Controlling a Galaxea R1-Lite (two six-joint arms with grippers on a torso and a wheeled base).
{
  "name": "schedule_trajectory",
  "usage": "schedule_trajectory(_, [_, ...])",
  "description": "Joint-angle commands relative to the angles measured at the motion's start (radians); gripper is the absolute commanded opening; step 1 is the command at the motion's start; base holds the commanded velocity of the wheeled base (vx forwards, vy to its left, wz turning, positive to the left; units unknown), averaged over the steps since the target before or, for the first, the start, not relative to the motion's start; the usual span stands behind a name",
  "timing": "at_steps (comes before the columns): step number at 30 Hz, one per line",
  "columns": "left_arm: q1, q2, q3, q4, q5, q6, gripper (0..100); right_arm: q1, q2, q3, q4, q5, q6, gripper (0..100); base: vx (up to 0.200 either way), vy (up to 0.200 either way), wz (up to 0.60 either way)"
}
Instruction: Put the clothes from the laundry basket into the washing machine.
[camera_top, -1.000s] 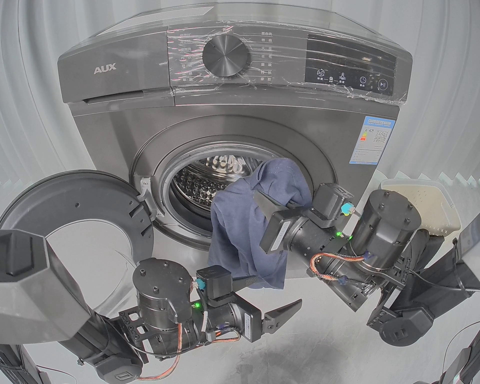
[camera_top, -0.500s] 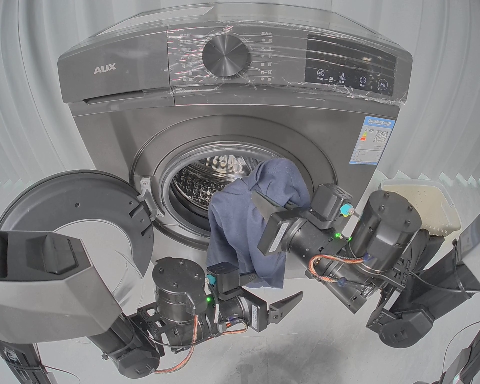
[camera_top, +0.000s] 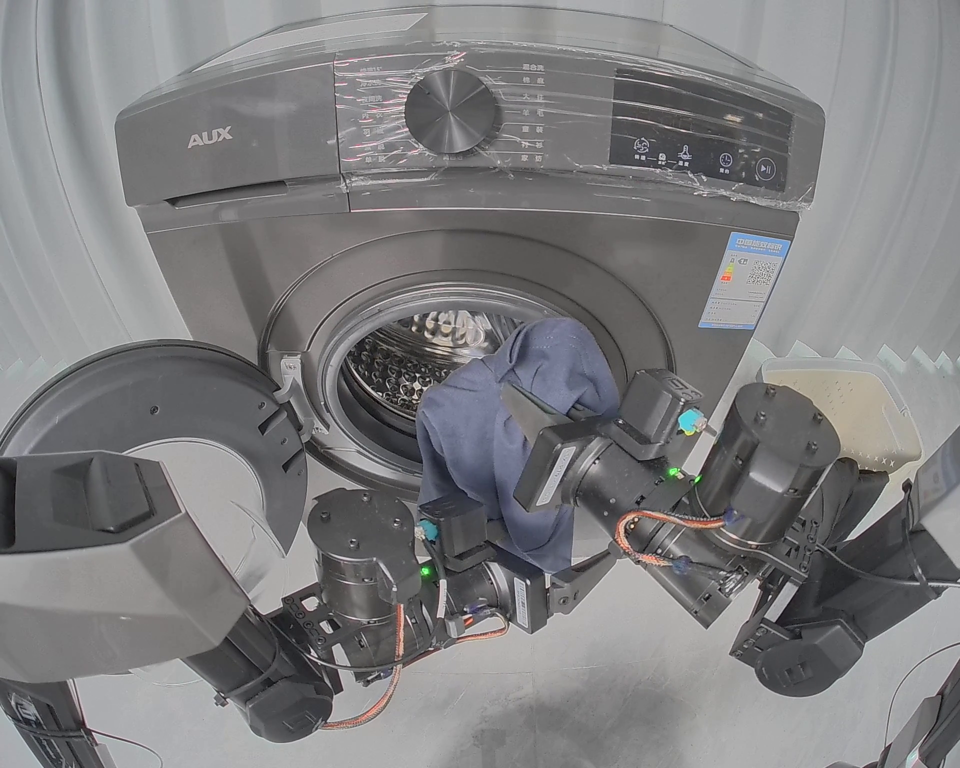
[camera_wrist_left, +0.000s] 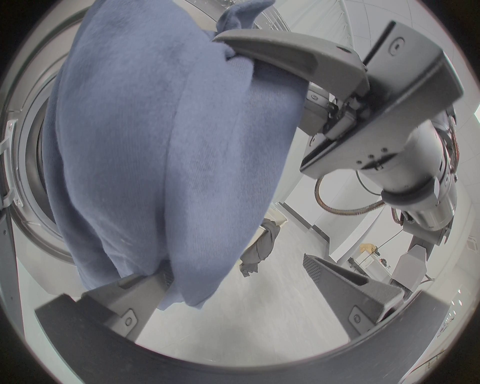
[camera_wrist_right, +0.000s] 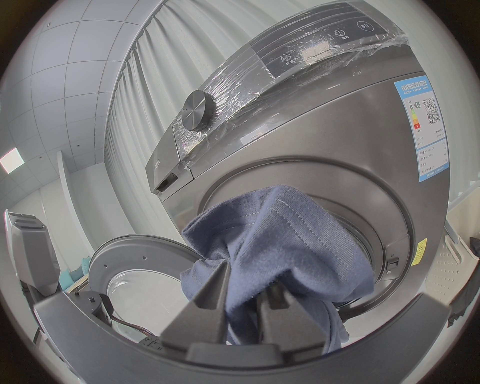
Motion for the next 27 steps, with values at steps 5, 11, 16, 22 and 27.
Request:
schedule_trajectory(5, [0.002, 0.019, -0.024, -0.013, 0.047, 0.001, 100, 0.0, 0.002, 0.001, -0.001, 0.001, 0.0, 0, 0.0, 0.0, 0.0])
schedule_trajectory(11, [0.007, 0.028, -0.039, -0.026, 0.073, 0.004, 0, -0.001, 0.002, 0.008, -0.003, -0.001, 0.002, 0, 0.0, 0.0, 0.0])
schedule_trajectory(16, [0.005, 0.019, -0.041, -0.026, 0.092, 0.007, 0, -0.004, 0.002, 0.008, -0.003, 0.001, 0.002, 0, 0.0, 0.0, 0.0])
schedule_trajectory(22, [-0.024, -0.035, -0.003, -0.029, 0.095, 0.019, 0, -0.007, 0.009, 0.012, -0.003, 0.002, 0.011, 0, 0.0, 0.0, 0.0])
schedule_trajectory(27, [-0.053, -0.091, 0.05, -0.029, 0.089, 0.027, 0, -0.01, 0.009, 0.014, -0.003, 0.004, 0.016, 100, 0.0, 0.0, 0.0])
